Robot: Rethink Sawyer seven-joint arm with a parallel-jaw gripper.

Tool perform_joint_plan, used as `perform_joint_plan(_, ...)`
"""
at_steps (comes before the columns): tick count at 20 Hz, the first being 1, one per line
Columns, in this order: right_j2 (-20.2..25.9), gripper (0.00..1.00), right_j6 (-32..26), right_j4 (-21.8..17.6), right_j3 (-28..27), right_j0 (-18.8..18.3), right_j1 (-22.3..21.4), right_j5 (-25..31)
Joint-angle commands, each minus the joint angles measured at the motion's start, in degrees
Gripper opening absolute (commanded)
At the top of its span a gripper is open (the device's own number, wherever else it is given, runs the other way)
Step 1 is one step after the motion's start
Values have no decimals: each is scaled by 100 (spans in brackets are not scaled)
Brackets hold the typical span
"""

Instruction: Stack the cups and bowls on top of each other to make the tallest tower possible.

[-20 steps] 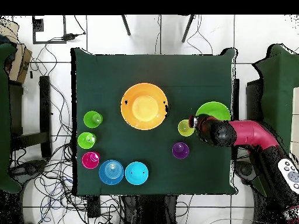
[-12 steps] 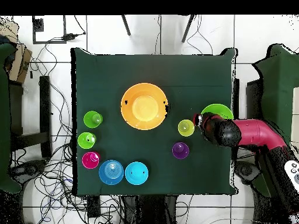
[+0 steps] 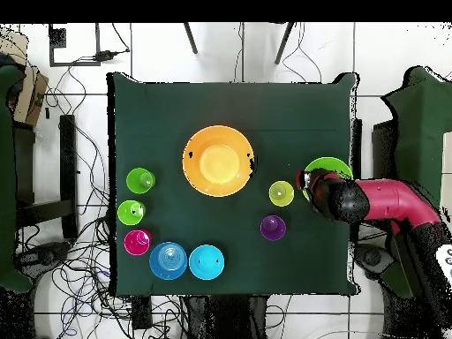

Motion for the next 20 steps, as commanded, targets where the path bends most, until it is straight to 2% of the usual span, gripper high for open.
perform_joint_plan(1, -269, 100, -814, -332, 67, 202, 79, -95)
perform_joint_plan(20, -614, 100, -249, -581, -81, 548, 316, -470)
